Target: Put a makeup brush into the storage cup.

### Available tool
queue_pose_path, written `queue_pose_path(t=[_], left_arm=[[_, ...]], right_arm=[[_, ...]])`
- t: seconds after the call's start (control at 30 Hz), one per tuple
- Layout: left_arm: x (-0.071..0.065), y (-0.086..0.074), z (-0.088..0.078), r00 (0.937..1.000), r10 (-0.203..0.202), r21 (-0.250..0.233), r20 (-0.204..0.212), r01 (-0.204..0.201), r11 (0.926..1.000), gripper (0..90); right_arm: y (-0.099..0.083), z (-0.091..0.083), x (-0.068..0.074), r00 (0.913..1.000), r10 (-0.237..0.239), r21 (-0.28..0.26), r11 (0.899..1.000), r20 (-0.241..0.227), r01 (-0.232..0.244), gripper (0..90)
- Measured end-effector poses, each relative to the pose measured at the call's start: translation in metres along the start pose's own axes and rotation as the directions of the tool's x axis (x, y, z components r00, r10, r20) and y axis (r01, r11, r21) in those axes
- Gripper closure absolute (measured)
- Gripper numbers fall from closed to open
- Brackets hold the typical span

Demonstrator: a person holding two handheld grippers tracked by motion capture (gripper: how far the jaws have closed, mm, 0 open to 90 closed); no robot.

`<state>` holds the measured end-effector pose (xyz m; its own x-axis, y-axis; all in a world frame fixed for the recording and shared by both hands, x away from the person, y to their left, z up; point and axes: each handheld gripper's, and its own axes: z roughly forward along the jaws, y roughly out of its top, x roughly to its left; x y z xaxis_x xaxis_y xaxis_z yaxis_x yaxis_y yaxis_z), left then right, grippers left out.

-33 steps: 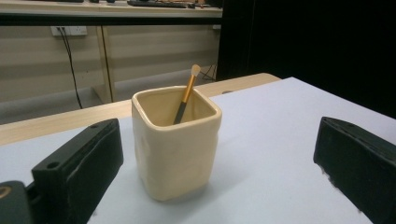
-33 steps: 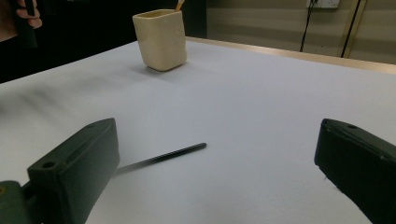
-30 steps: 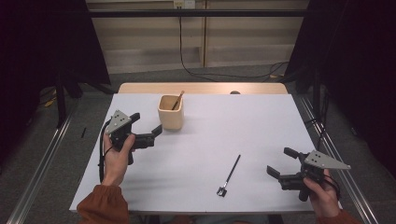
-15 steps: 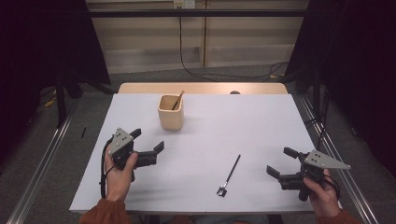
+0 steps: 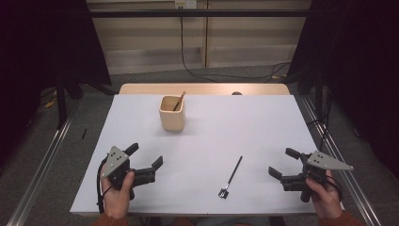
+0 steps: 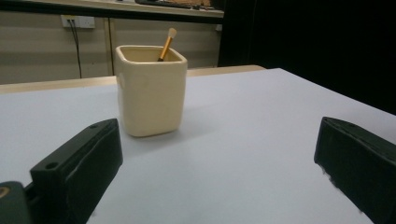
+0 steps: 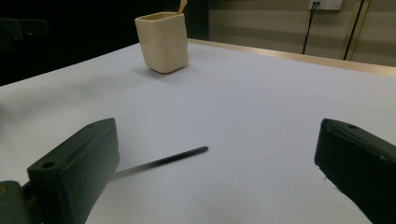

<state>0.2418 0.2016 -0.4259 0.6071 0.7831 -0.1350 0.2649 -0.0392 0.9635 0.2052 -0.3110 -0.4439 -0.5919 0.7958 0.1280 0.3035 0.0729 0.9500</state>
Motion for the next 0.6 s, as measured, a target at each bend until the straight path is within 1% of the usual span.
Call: queue_pose_path(t=[0.03,0.07,0.1,0.13,0.2,0.23,0.3,0.37,0.4,0.43,0.47,0.5,0.6], left_arm=[[-0.0009,-0.0012,-0.0019,1.0000,-0.009,-0.003,0.004,0.009,1.0000,1.0],[-0.0012,-0.0024,-0.0037,1.0000,-0.005,-0.017,-0.002,0.005,0.9998,1.1],[-0.0007,-0.0029,-0.0046,1.0000,0.002,-0.017,-0.007,-0.002,0.9998,1.0],[0.0001,-0.0034,-0.0045,0.9999,-0.006,-0.022,-0.009,0.006,0.9997,1.0],[0.0018,-0.0048,-0.0029,0.9998,-0.020,-0.015,-0.005,0.019,0.9997,1.0],[0.0018,-0.0057,-0.0023,0.9998,-0.018,-0.012,-0.009,0.018,0.9998,1.0],[0.0009,-0.0068,-0.0010,0.9997,-0.022,-0.001,-0.005,0.022,0.9998,1.0],[0.0000,-0.0070,-0.0009,0.9999,-0.016,0.008,0.003,0.016,0.9998,1.0],[-0.0007,-0.0070,-0.0016,0.9999,-0.011,0.010,-0.006,0.011,0.9999,1.1],[-0.0014,-0.0072,-0.0025,0.9999,-0.013,0.011,-0.006,0.013,0.9999,1.1],[-0.0019,-0.0075,-0.0033,0.9998,-0.017,0.013,0.003,0.017,0.9998,1.1],[-0.0024,-0.0077,-0.0043,0.9999,-0.016,0.015,0.006,0.016,0.9998,1.1],[-0.0011,-0.0076,-0.0066,0.9998,-0.020,0.000,0.002,0.020,0.9998,1.1]], right_arm=[[0.0001,-0.0001,0.0002,1.0000,-0.003,0.000,1.000,-0.001,0.003,0.0],[0.0001,-0.0002,0.0004,1.0000,-0.003,0.000,1.000,-0.002,0.003,0.0],[0.0000,-0.0003,0.0002,1.0000,-0.002,0.000,1.000,0.000,0.002,0.0],[-0.0001,-0.0004,-0.0002,1.0000,-0.001,0.001,1.000,0.001,0.001,0.0],[-0.0002,-0.0008,-0.0006,1.0000,0.001,0.001,1.000,0.002,-0.001,0.0],[-0.0001,-0.0011,-0.0004,1.0000,-0.001,-0.001,1.000,0.003,0.001,0.0],[0.0001,-0.0017,0.0002,1.0000,-0.004,-0.003,1.000,-0.001,0.004,0.0],[-0.0001,-0.0020,0.0001,1.0000,-0.003,-0.001,1.000,0.000,0.003,0.0],[0.0002,-0.0020,-0.0001,1.0000,0.003,-0.003,1.000,0.001,-0.003,0.0],[0.0003,-0.0016,-0.0004,1.0000,0.004,-0.002,1.000,0.003,-0.004,0.2],[0.0002,-0.0012,-0.0009,1.0000,0.002,0.000,1.000,0.000,-0.002,3.1],[0.0001,-0.0012,-0.0007,0.9999,0.006,0.004,1.000,-0.009,-0.006,3.6],[0.0010,-0.0010,-0.0006,0.9999,0.007,-0.002,1.000,-0.009,-0.007,1.6]])
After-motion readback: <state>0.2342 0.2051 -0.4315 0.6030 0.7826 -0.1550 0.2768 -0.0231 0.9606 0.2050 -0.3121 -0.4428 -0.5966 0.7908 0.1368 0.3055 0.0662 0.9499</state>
